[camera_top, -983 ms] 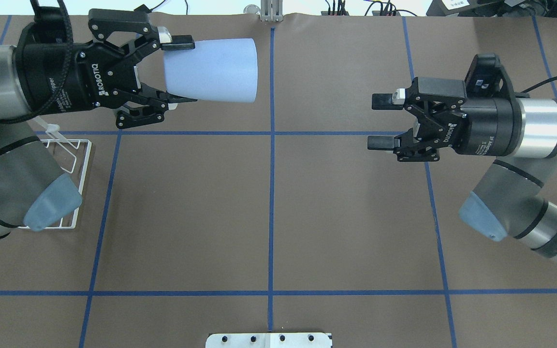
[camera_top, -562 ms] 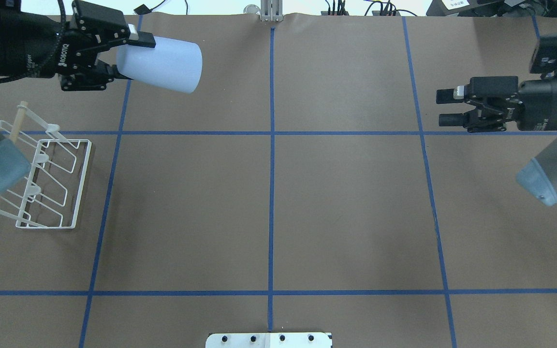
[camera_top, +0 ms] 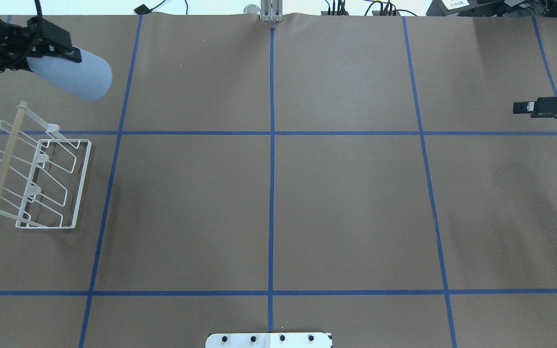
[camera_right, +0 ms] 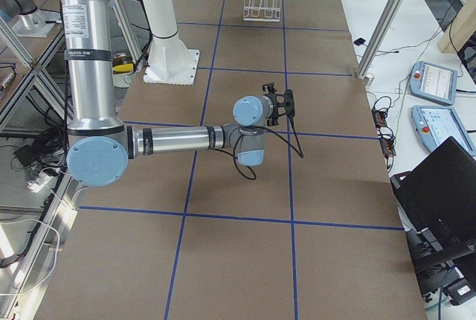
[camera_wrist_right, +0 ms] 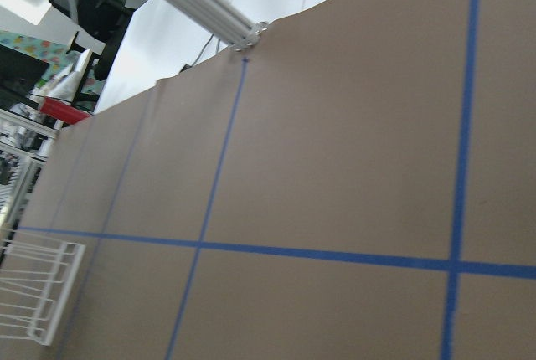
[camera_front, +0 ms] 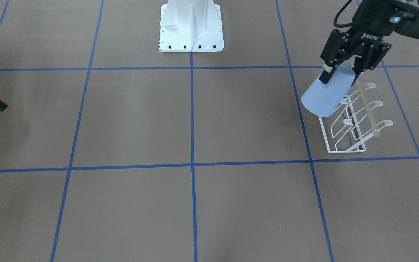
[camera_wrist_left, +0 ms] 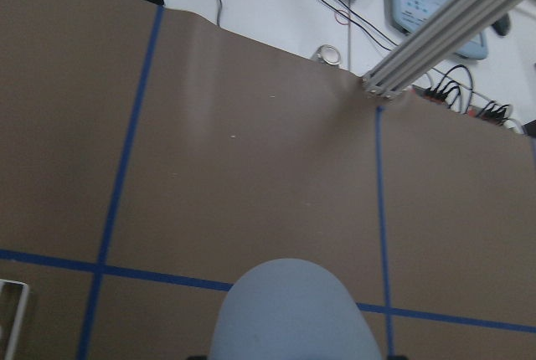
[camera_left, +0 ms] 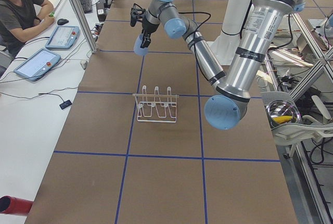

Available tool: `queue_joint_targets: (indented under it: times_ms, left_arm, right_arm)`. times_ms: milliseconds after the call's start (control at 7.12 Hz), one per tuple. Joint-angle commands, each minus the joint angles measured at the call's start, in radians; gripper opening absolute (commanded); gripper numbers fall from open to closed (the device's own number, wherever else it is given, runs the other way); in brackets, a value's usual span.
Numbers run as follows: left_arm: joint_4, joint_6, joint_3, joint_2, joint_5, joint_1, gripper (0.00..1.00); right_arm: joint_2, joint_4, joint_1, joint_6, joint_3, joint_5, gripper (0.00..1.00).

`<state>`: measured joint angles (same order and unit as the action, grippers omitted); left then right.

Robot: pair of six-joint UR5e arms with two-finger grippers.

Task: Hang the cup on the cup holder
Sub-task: 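Carry the cup with the left gripper toward the rack while the right arm withdraws, then lower the cup with the left gripper onto a rack peg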

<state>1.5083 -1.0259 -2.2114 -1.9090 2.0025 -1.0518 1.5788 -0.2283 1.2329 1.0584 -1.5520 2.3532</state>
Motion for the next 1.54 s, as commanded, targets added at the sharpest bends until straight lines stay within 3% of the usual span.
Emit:
queue_joint_targets:
  times_ms: [0,281,702,983,1124,1404]
  left_arm:
    - [-0.294,0.251,-0.041,-0.005,-0.091,0.001,0.00]
    - [-0.324,0.262,0.027,-0.007,-0.051,0.004,0.00]
    - [-0.327,0.365,0.159,-0.016,0.122,-0.022,0.00]
    - [-0.326,0.365,0.176,-0.025,0.147,-0.074,0.00]
    - [-0.321,0.392,0.230,-0.039,0.223,-0.100,0.00]
    - [-0.315,0.402,0.283,-0.050,0.233,-0.100,0.00]
  right_arm:
    - [0.004,-0.309,0.087,-0.338,-0.002,0.003,1.00]
    - [-0.003,-0.532,0.114,-0.502,-0.013,-0.003,1.00]
    - [-0.028,-0.734,0.122,-0.623,-0.039,0.001,1.00]
    - [-0.115,-1.019,0.141,-0.806,-0.085,-0.012,1.00]
    - [-0.166,-1.145,0.157,-0.892,-0.086,-0.015,1.00]
    - [-0.177,-1.271,0.151,-0.951,-0.137,-0.015,1.00]
